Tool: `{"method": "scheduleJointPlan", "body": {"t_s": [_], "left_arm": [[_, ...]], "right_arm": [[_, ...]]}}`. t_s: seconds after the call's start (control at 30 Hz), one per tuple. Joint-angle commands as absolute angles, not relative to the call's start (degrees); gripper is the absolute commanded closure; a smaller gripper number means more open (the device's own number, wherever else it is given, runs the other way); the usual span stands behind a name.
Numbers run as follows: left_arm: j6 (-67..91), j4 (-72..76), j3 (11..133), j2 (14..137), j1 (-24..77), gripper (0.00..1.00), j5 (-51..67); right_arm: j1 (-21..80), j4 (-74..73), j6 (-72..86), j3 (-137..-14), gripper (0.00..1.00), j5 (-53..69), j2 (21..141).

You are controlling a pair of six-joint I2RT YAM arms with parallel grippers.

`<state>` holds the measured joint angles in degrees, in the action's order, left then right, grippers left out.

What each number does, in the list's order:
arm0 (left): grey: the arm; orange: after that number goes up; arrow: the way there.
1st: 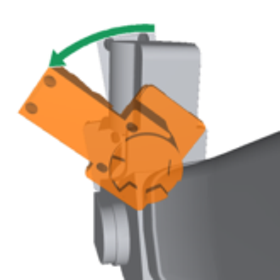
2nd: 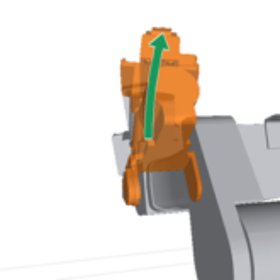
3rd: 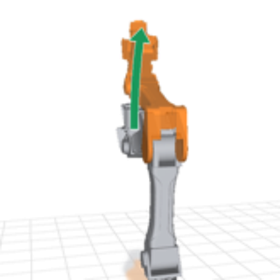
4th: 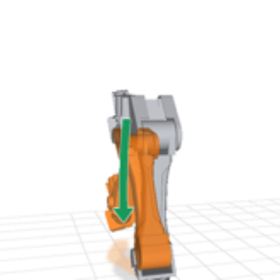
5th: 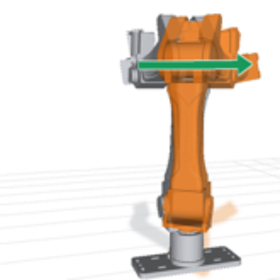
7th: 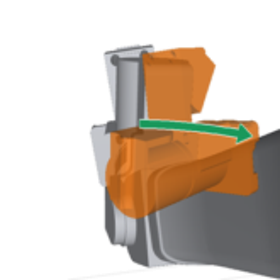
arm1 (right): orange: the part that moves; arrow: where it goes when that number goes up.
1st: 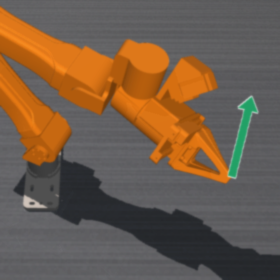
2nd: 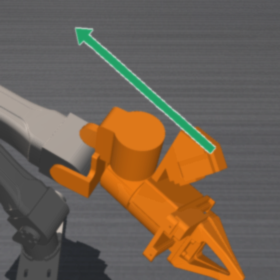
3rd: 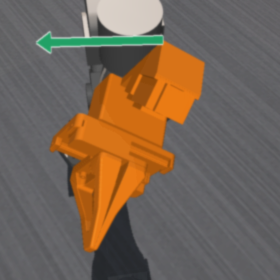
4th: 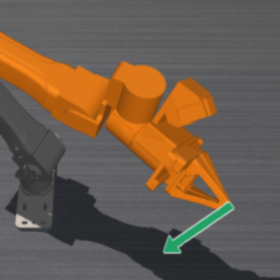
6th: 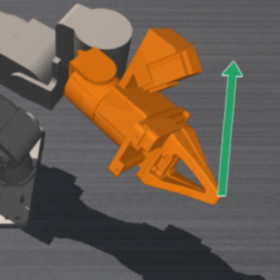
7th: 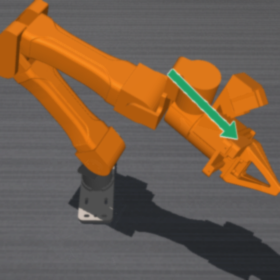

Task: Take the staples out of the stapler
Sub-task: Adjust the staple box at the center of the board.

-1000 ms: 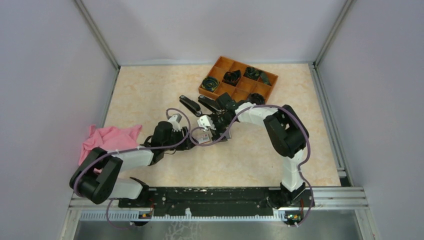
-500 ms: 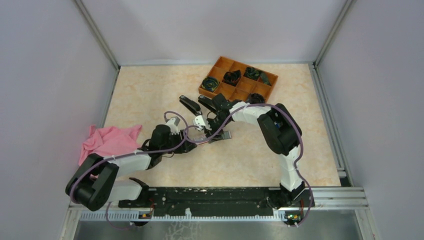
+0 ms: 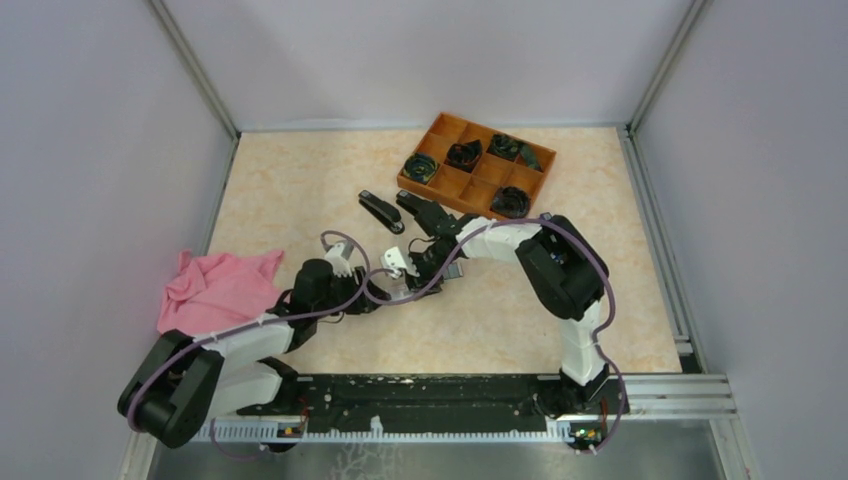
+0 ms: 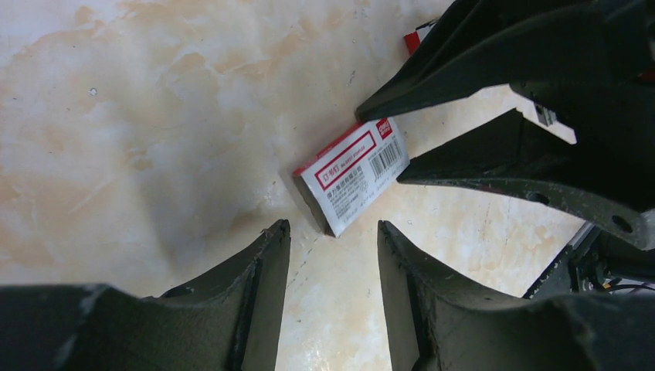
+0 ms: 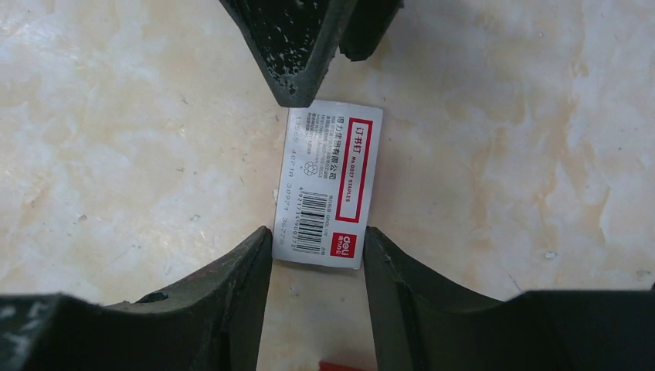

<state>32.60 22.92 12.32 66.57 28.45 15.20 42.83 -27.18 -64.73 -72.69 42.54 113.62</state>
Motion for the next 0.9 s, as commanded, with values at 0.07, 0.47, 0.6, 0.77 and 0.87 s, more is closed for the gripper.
{"method": "scheduleJointPlan", "body": {"t_s": [0.07, 0.47, 0.6, 0.77, 0.87], "left_arm": [[33.61, 23.36, 10.57, 61.66, 28.04, 0.48, 16.64], [37.00, 19.49, 7.17, 54.01, 28.06, 0.46, 19.60], [36.50, 20.43, 7.24, 55.28, 28.05, 0.44, 19.06], [34.61, 17.62, 10.12, 58.49, 27.97, 0.44, 17.15], [34.72, 18.93, 10.39, 59.59, 27.96, 0.45, 17.64]], "right_arm": [[45.89, -26.71, -61.33, -70.40, 0.56, 39.59, 111.34], [43.91, -26.86, -52.94, -67.63, 0.29, 44.44, 98.89], [38.73, -26.92, -54.25, -65.05, 0.26, 48.90, 93.59], [30.67, -31.29, -60.47, -65.01, 0.25, 49.05, 94.19], [29.07, -29.86, -61.34, -63.76, 0.21, 46.29, 97.41]]}}
